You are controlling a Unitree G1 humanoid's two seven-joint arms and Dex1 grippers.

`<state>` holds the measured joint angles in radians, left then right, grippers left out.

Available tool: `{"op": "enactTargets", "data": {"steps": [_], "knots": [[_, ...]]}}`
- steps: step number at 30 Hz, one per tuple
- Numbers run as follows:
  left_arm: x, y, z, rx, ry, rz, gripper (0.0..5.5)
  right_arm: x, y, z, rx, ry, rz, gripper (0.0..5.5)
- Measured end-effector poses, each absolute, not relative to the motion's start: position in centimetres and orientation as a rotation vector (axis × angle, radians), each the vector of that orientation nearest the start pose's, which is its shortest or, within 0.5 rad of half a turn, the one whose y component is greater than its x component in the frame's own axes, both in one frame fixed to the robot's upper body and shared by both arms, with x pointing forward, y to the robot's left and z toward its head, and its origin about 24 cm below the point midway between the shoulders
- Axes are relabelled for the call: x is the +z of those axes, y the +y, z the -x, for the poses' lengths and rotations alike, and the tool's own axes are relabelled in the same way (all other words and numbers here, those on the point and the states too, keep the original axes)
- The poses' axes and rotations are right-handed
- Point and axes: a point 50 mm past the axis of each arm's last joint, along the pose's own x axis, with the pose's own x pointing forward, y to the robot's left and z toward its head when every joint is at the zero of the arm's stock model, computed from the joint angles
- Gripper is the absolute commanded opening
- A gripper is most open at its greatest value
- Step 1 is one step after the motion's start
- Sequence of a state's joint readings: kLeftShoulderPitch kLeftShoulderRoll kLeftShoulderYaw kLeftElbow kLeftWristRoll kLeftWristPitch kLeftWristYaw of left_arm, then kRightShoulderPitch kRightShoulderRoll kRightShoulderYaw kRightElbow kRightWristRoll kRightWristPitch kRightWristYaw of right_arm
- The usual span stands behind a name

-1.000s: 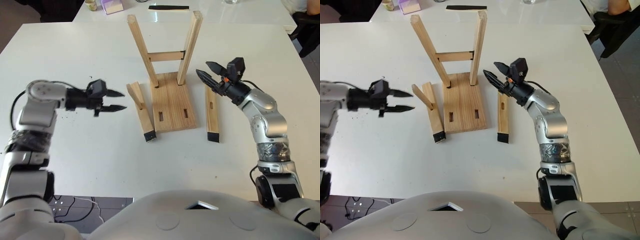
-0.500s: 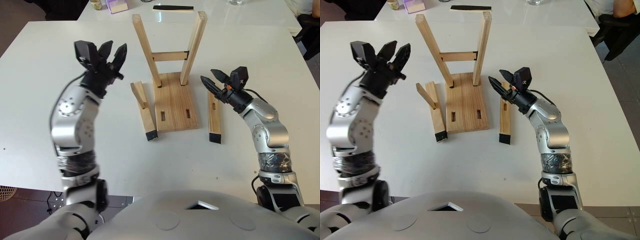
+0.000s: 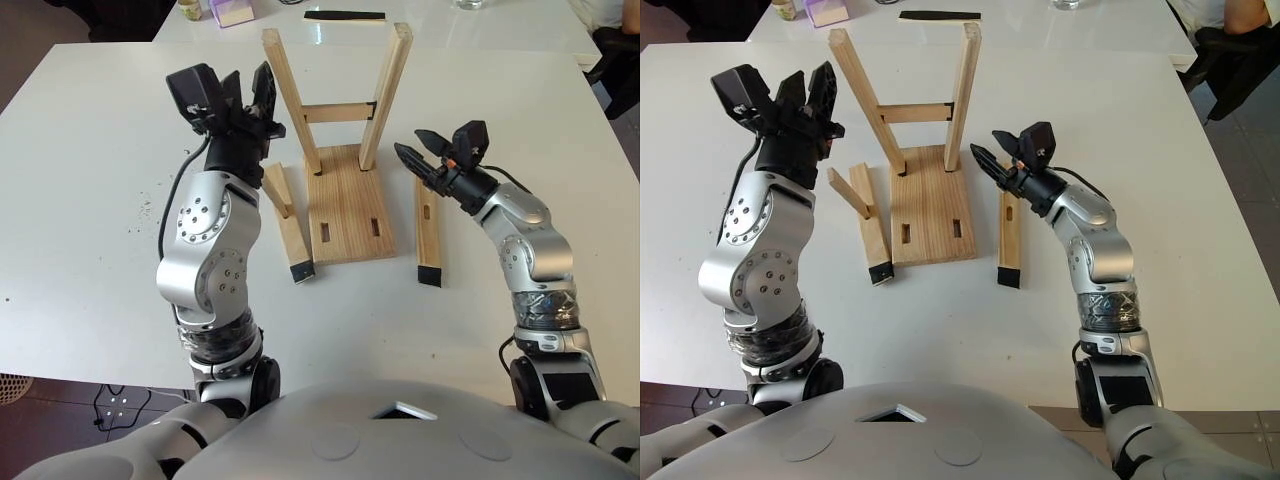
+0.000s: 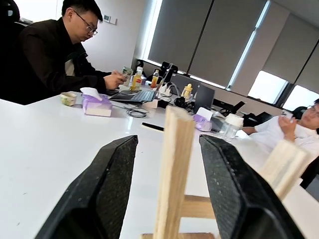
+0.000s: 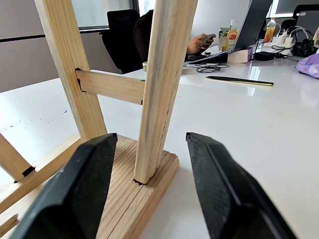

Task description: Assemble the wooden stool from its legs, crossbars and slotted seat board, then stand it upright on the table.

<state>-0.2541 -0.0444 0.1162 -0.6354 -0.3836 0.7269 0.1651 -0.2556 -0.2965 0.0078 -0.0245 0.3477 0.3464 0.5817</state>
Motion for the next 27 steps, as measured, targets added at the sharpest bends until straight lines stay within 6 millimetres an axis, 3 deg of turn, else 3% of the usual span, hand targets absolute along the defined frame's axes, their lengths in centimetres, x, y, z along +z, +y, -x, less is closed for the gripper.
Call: {"op": "enactTargets", "data": {"steps": [5,12,15,17,19,21,22,24,27], "knots": [[13.8,14.0,-26.8,-0.051,0.020,0.328,2.30,9.0,-15.0,-28.9,0.688,0.080,-0.065,2.55],[13.6,14.3,-26.8,-0.048,-0.015,0.341,2.30,8.5,-14.7,-28.9,0.693,0.096,-0.075,2.55],[15.6,15.6,-26.0,0.063,-0.107,0.349,2.30,8.5,-14.8,-28.9,0.692,0.100,-0.077,2.55],[19.9,18.0,-24.8,0.226,-0.294,0.308,2.30,8.6,-14.9,-28.8,0.689,0.106,-0.074,2.55],[22.6,19.6,-23.9,0.323,-0.387,0.261,2.30,8.6,-15.2,-28.5,0.680,0.102,-0.073,2.55],[23.0,20.5,-23.3,0.382,-0.367,0.225,2.30,8.2,-15.5,-28.1,0.664,0.113,-0.077,2.55],[22.1,20.9,-23.1,0.406,-0.284,0.192,2.30,7.9,-15.7,-27.8,0.651,0.123,-0.080,2.55],[18.3,21.3,-22.3,0.428,-0.044,0.138,2.30,7.7,-15.9,-27.4,0.638,0.128,-0.082,2.55],[12.0,21.2,-19.1,0.407,0.350,0.128,2.30,7.7,-16.2,-26.8,0.635,0.143,-0.070,2.55]]}}
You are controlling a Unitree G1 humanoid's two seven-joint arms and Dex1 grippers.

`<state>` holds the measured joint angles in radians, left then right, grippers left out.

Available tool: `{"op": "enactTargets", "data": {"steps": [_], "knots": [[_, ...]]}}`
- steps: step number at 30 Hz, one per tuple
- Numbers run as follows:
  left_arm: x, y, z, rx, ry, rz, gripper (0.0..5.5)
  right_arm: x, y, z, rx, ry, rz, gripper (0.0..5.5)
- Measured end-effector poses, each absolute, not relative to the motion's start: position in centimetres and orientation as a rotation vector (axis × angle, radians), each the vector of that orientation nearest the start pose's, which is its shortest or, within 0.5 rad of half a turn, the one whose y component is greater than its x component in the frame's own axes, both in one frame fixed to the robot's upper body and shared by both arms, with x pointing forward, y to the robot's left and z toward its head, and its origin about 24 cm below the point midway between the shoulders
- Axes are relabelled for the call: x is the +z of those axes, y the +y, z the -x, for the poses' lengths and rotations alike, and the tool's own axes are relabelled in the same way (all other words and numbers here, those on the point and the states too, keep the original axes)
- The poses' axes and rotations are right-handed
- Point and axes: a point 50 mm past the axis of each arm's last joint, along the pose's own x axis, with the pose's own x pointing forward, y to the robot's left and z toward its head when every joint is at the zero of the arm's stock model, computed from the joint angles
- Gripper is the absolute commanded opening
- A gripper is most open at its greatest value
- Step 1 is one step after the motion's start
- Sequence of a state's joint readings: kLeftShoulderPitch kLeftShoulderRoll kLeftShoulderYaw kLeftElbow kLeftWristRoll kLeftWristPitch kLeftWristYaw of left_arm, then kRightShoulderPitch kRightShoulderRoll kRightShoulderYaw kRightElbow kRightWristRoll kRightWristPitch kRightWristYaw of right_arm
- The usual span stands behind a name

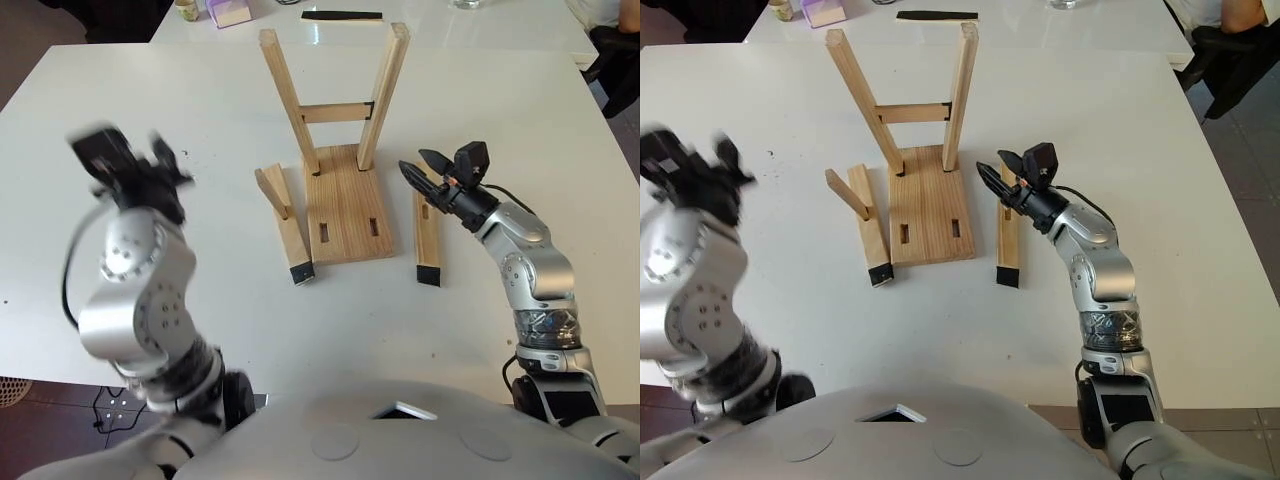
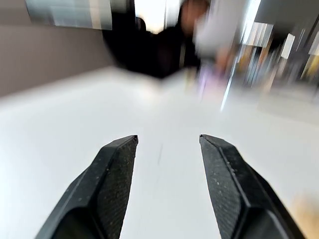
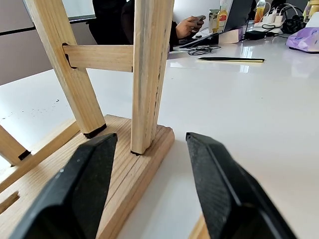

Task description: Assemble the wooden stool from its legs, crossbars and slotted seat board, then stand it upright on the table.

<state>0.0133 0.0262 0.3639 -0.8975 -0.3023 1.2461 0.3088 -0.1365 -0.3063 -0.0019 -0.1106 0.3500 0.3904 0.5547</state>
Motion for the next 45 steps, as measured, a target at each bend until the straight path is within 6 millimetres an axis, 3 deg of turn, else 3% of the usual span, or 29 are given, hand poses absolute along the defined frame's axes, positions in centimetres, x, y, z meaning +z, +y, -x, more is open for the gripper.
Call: {"op": "enactTargets", "data": {"steps": [2,6,8,18,29,33,38,45], "knots": [[9.9,20.2,-17.6,0.329,0.505,0.161,2.30,7.3,-16.7,-26.4,0.627,0.167,-0.061,2.55],[9.8,16.5,-17.5,0.012,0.564,0.287,2.75,7.2,-16.7,-26.2,0.627,0.182,-0.059,2.55],[10.0,15.6,-17.7,-0.094,0.586,0.309,3.06,7.2,-16.7,-26.2,0.621,0.184,-0.055,2.55],[9.1,14.3,-19.6,-0.170,0.691,0.288,3.20,7.1,-15.7,-27.5,0.646,0.181,-0.036,2.55],[7.3,14.2,-20.3,-0.182,0.817,0.232,3.20,6.7,-15.0,-27.5,0.604,0.158,-0.076,2.55],[7.2,14.2,-20.0,-0.249,0.831,0.160,2.64,6.3,-14.9,-27.2,0.591,0.160,-0.092,2.55],[7.1,16.2,-18.1,-0.312,0.864,0.035,2.22,6.0,-14.9,-26.7,0.553,0.161,-0.105,2.55],[7.3,18.2,-16.9,-0.363,0.901,-0.052,2.15,5.7,-14.7,-25.9,0.518,0.158,-0.131,2.55]]}}
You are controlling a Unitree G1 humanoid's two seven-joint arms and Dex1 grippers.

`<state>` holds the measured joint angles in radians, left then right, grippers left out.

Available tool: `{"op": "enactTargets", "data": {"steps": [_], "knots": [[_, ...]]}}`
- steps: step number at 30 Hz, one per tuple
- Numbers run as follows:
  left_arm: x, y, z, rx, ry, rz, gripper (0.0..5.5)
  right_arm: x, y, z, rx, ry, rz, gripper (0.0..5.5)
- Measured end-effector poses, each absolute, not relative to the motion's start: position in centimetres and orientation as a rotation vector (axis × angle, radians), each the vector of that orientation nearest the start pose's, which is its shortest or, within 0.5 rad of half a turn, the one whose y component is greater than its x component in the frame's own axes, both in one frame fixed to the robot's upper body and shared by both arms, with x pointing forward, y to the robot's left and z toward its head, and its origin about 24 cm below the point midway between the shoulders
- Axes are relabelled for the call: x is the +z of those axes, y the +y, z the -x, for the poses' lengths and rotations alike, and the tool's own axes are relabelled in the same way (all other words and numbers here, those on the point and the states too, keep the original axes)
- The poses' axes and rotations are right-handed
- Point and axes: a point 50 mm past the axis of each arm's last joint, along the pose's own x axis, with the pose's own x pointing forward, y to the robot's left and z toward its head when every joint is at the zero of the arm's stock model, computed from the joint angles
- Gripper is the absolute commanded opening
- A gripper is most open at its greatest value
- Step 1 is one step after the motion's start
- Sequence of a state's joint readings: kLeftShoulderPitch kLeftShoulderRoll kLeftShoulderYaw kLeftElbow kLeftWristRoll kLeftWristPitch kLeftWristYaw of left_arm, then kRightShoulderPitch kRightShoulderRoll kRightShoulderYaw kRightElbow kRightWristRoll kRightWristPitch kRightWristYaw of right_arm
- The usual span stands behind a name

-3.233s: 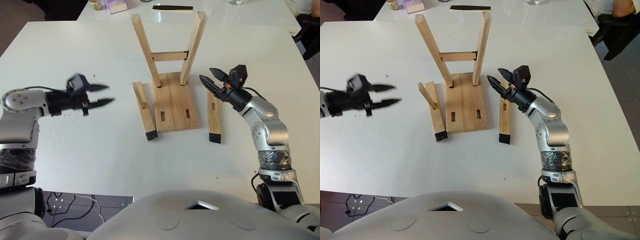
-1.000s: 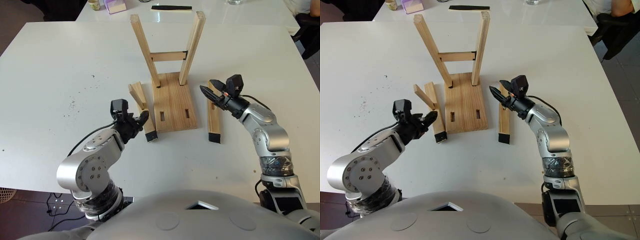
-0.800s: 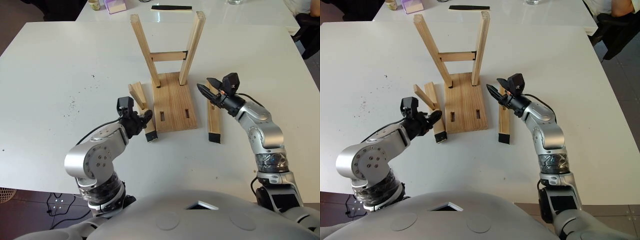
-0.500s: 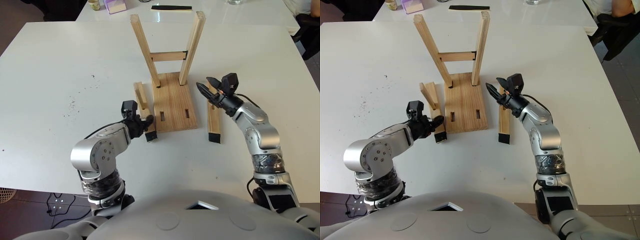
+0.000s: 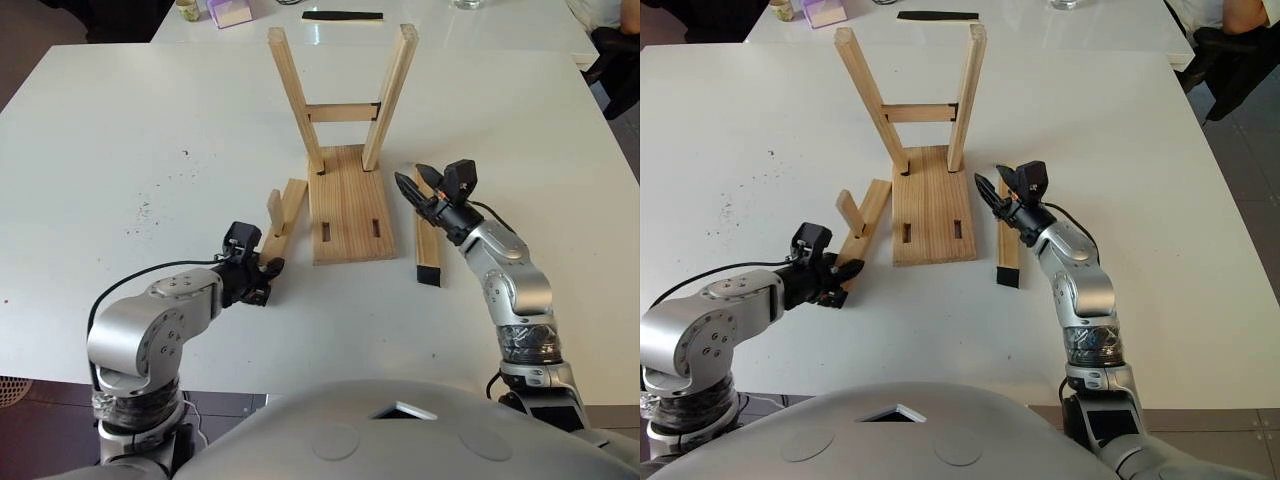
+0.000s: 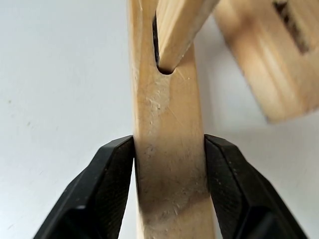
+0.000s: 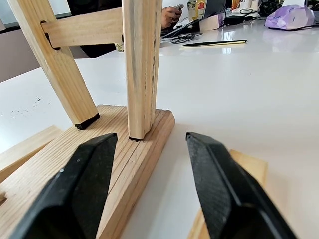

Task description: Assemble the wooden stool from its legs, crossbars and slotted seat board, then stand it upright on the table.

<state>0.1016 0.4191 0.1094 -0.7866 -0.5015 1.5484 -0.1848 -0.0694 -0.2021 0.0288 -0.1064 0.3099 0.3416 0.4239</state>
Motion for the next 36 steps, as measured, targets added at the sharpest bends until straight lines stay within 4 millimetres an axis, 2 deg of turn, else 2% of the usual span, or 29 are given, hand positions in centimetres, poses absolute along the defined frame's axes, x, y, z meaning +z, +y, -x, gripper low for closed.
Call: {"op": "enactTargets", "data": {"steps": [4,7,9,10,17,20,22,24,26,28,31,33,35,36], "knots": [[7.0,19.4,-17.0,-0.398,0.896,-0.176,2.15,5.7,-14.6,-25.6,0.511,0.158,-0.133,2.55],[6.9,19.9,-17.3,-0.423,0.884,-0.199,2.15,5.9,-14.5,-25.7,0.503,0.147,-0.135,2.55],[6.8,20.1,-17.4,-0.431,0.878,-0.193,2.15,5.9,-14.6,-25.7,0.499,0.146,-0.135,2.55],[6.8,20.2,-17.6,-0.435,0.872,-0.182,2.44,5.9,-14.6,-25.7,0.497,0.146,-0.135,2.55],[6.6,20.8,-18.0,-0.441,0.851,-0.091,2.44,5.7,-14.7,-25.7,0.491,0.157,-0.135,2.55],[6.6,21.9,-19.6,-0.385,0.793,-0.037,2.03,5.7,-15.0,-25.9,0.490,0.157,-0.128,2.55],[6.8,23.3,-21.3,-0.293,0.749,0.025,2.03,6.0,-15.1,-26.0,0.500,0.146,-0.123,2.55],[8.1,24.9,-23.4,-0.184,0.644,0.095,2.03,7.1,-15.2,-26.0,0.522,0.104,-0.127,2.55],[11.8,26.0,-26.1,-0.121,0.417,0.182,2.03,10.0,-14.9,-26.5,0.589,0.006,-0.122,2.55],[14.8,26.1,-27.5,-0.131,0.259,0.223,2.03,13.2,-14.5,-27.6,0.637,-0.095,-0.104,2.55],[17.5,25.9,-28.4,-0.155,0.108,0.327,2.03,18.4,-14.6,-29.6,0.654,-0.238,-0.081,2.55],[20.4,25.6,-28.6,-0.215,-0.049,0.425,2.02,21.5,-14.4,-30.6,0.649,-0.325,-0.100,2.55],[23.9,24.3,-28.0,-0.359,-0.245,0.494,2.02,23.9,-13.9,-31.2,0.653,-0.403,-0.049,2.55],[25.2,23.6,-27.5,-0.430,-0.319,0.508,2.02,24.4,-13.4,-31.5,0.667,-0.415,0.008,2.55]]}}
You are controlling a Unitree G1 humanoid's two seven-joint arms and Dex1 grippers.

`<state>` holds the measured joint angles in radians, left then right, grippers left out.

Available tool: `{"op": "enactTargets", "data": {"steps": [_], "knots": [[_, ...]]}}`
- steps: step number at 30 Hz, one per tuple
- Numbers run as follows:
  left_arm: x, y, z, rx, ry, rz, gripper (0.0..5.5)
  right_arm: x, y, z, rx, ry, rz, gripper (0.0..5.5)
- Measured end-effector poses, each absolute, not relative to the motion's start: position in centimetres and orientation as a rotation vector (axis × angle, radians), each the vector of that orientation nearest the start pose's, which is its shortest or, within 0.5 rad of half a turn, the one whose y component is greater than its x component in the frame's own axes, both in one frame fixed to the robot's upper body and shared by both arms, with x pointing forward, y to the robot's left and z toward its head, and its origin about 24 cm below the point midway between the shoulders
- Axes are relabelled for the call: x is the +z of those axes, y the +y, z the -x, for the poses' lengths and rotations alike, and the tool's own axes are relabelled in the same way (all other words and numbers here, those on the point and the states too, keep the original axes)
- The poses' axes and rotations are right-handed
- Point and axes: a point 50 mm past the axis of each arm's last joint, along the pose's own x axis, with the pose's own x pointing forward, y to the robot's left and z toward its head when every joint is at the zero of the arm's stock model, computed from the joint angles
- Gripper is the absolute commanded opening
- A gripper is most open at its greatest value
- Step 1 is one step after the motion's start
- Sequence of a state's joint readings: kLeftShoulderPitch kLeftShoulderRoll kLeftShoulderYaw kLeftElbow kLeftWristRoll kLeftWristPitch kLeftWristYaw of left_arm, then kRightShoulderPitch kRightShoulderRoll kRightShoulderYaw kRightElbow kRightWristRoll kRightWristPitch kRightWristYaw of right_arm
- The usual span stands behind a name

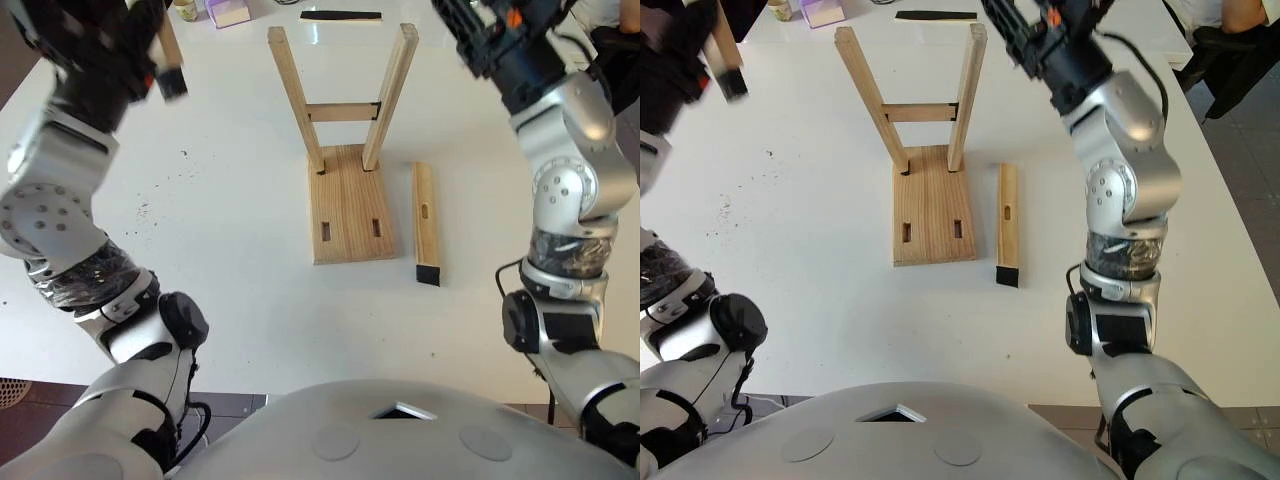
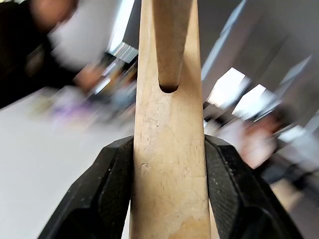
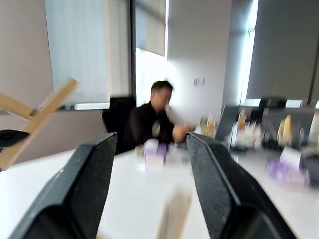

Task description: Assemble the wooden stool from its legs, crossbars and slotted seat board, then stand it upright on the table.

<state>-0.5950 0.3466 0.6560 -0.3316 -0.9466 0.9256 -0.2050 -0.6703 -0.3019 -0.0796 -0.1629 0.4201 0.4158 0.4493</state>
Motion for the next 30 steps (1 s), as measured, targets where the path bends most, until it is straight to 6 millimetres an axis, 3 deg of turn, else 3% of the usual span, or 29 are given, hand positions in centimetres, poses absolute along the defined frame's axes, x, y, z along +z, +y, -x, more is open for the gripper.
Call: {"op": "enactTargets", "data": {"steps": [2,5,8,10,12,16,30], "knots": [[26.7,21.7,-26.3,-0.599,-0.396,0.487,2.02,24.5,-12.6,-32.0,0.755,-0.366,0.089,2.55],[26.3,19.6,-25.4,-0.832,-0.378,0.483,2.02,24.4,-11.6,-32.0,0.996,-0.204,-0.055,2.55],[25.2,18.1,-24.7,-1.042,-0.320,0.458,2.02,26.8,-12.1,-31.1,1.303,-0.161,-0.255,2.55],[24.6,16.9,-24.0,-1.200,-0.290,0.427,2.02,29.5,-13.4,-30.5,1.424,-0.217,-0.253,2.55],[24.0,16.4,-23.6,-1.276,-0.266,0.390,2.02,30.1,-14.0,-30.3,1.483,-0.207,-0.249,2.55],[22.9,15.8,-23.1,-1.357,-0.227,0.342,2.02,29.6,-14.4,-30.6,1.553,-0.149,-0.299,2.55],[22.5,15.4,-23.3,-1.409,-0.233,0.291,2.02,29.4,-13.0,-28.0,1.743,-0.085,-0.225,2.55]]}}
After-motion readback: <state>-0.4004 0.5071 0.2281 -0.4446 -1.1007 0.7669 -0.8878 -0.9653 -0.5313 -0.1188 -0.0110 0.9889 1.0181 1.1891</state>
